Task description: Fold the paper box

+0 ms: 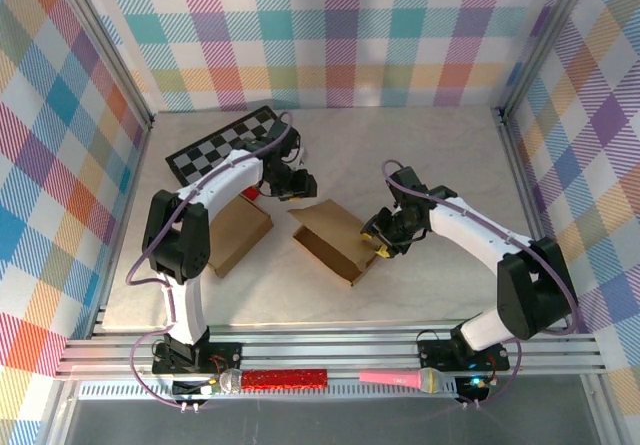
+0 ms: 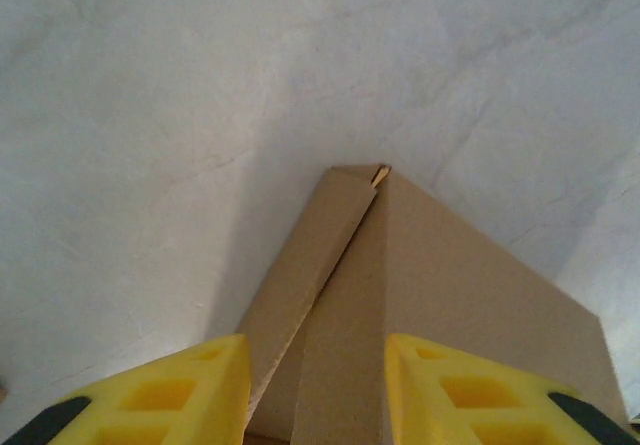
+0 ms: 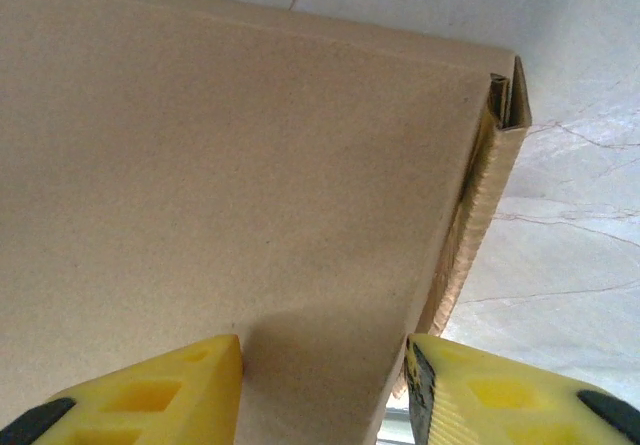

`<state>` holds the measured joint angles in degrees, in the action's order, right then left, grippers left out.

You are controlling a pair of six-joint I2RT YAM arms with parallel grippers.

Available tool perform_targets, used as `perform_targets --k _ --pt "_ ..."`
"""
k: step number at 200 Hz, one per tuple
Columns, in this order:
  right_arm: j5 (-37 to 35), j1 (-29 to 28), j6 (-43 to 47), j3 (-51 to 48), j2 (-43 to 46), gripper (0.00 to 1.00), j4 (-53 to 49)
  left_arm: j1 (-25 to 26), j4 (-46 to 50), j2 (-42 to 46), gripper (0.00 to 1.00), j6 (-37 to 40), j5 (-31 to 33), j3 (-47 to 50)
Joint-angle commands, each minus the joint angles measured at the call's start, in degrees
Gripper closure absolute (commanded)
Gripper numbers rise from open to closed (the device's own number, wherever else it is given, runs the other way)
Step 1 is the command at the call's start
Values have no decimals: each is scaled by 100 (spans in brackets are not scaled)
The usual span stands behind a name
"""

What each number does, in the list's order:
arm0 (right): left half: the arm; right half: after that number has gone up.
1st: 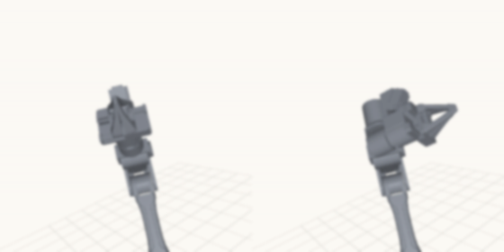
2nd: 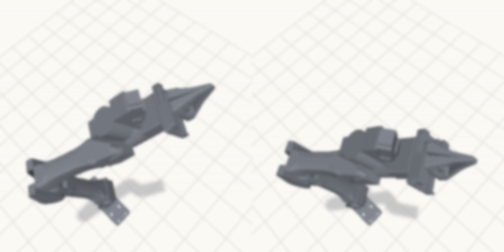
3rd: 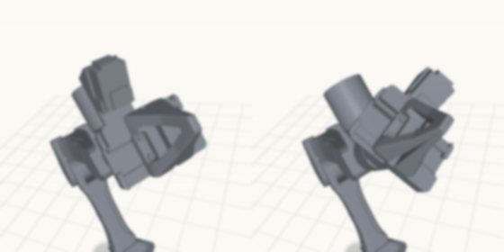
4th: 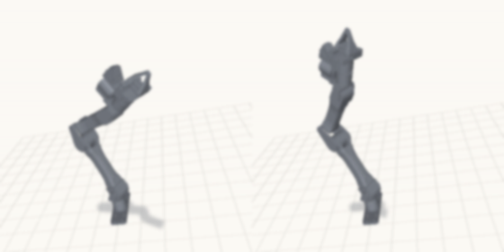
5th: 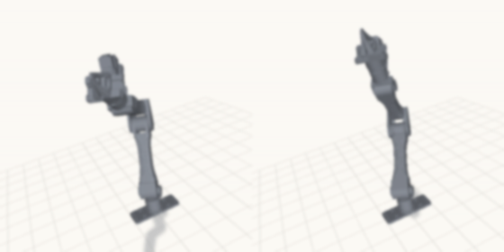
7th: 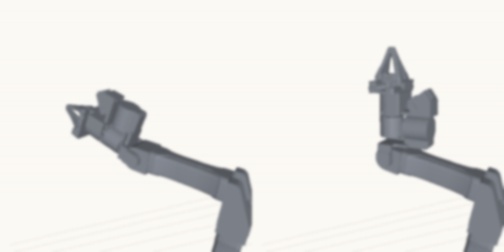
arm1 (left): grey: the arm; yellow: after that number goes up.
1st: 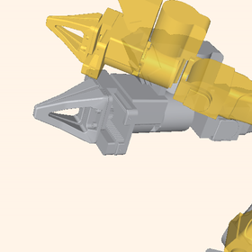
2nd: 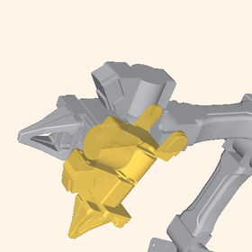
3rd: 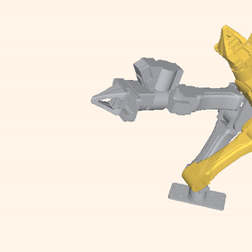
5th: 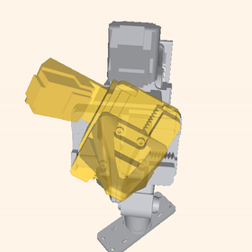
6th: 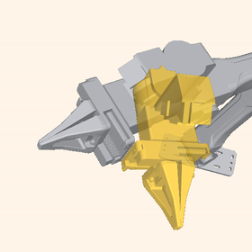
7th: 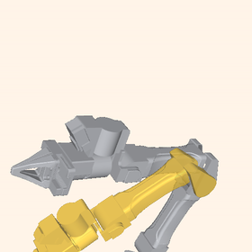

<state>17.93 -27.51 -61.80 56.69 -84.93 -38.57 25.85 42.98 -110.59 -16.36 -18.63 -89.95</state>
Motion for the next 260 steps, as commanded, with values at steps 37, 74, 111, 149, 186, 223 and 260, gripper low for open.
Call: perform_targets --k 37,74,111,149,186,223,260 --pt "-189 21 410 378 -280 55 -115 61 -505 558 62 -24 -220 915" --pt "-316 145 911 759 -656 57 -214 108 -722 687 62 -188 -261 1192" --pt "-292 383 1585 1424 -1157 57 -539 429 -807 751 61 -368 -195 1354" --pt "-542 483 2166 1896 -1241 54 -1118 705 -888 938 59 -651 125 1639" --pt "-926 595 2546 1700 -973 46 -1412 872 -1002 1048 57 -807 252 1811" --pt "-1160 615 2878 1521 -782 41 -1409 905 -986 1140 57 -971 381 1824" --pt "-1195 642 2980 1454 -857 46 -1360 905 -827 1356 53 -1168 552 1823"
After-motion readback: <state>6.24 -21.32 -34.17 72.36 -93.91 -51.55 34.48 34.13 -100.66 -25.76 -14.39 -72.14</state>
